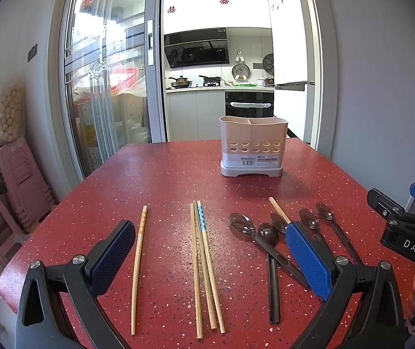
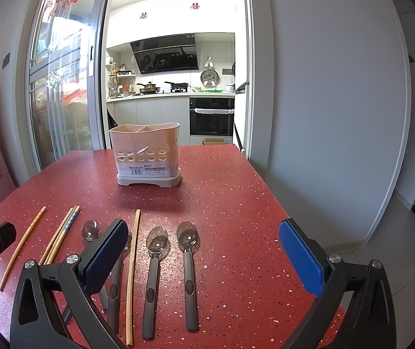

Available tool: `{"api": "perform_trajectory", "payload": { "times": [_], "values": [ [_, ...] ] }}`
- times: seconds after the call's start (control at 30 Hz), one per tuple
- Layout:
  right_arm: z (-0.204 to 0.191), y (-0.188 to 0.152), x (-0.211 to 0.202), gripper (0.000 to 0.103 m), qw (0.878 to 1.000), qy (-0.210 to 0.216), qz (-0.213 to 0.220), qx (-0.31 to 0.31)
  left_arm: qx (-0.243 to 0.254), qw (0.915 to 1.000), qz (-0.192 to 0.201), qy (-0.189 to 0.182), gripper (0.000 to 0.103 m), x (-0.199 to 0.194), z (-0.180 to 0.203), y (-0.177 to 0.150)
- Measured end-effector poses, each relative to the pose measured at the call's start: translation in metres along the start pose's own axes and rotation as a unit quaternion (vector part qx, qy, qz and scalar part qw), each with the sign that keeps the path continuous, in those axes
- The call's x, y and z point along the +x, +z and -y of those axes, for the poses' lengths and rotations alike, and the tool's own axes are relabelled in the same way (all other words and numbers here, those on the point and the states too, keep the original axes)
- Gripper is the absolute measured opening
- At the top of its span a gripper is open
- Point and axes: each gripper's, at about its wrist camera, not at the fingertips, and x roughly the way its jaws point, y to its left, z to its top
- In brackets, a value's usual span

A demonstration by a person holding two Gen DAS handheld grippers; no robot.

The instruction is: Organize utensils

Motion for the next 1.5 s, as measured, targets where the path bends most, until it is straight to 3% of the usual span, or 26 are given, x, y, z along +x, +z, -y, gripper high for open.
{"api": "perform_trajectory", "payload": {
  "times": [0.27,0.4,0.57,0.6,0.7,0.73,0.8,0.9,0.97,1.17,1.27,1.4,1.47,1.5],
  "values": [
    [0.0,-0.002,0.0,0.103,1.0,0.001,-0.001,0.004,0.001,0.9993,-0.031,0.021,0.103,0.006,-0.004,0.0],
    [0.001,0.002,0.003,0.103,1.0,0.007,-0.007,0.006,-0.031,0.9969,-0.072,-0.006,0.103,0.015,-0.014,-0.002],
    [0.008,0.01,0.026,0.103,0.998,0.019,-0.064,0.004,-0.009,0.9887,-0.15,0.0,0.103,0.036,-0.016,-0.012],
    [0.012,0.013,0.041,0.103,0.994,0.031,-0.106,0.008,-0.01,0.9864,-0.164,-0.008,0.103,0.04,-0.019,-0.011],
    [0.018,0.012,0.073,0.103,0.981,0.049,-0.189,0.005,0.002,0.9844,-0.175,0.016,0.103,0.056,-0.03,-0.008],
    [0.019,0.011,0.078,0.103,0.978,0.052,-0.201,0.004,-0.002,0.9825,-0.186,0.019,0.103,0.062,-0.035,-0.005],
    [0.022,0.007,0.102,0.103,0.962,0.063,-0.265,-0.003,-0.017,0.9769,-0.207,0.049,0.103,0.078,-0.053,0.002],
    [0.022,-0.002,0.122,0.103,0.944,0.066,-0.323,-0.02,-0.017,0.9662,-0.242,0.086,0.103,0.102,-0.076,0.006],
    [0.02,-0.007,0.131,0.102,0.934,0.067,-0.351,-0.031,-0.021,0.9584,-0.271,0.087,0.103,0.118,-0.086,0.005],
    [0.007,-0.015,0.152,0.074,0.906,0.072,-0.414,-0.057,-0.032,0.9366,-0.343,0.063,0.103,0.155,-0.108,-0.002],
    [-0.001,-0.014,0.161,0.067,0.896,0.067,-0.434,-0.061,-0.033,0.9346,-0.35,0.054,0.102,0.156,-0.113,-0.002],
    [-0.015,-0.01,0.172,0.062,0.883,0.063,-0.458,-0.083,-0.037,0.9282,-0.369,0.028,0.09,0.161,-0.112,0.002],
    [-0.019,-0.011,0.174,0.054,0.879,0.067,-0.464,-0.089,-0.027,0.9255,-0.378,0.013,0.079,0.162,-0.107,0.004],
    [-0.019,-0.008,0.176,0.051,0.873,0.074,-0.474,-0.085,-0.024,0.925,-0.379,0.005,0.067,0.167,-0.103,0.005]
  ]
}}
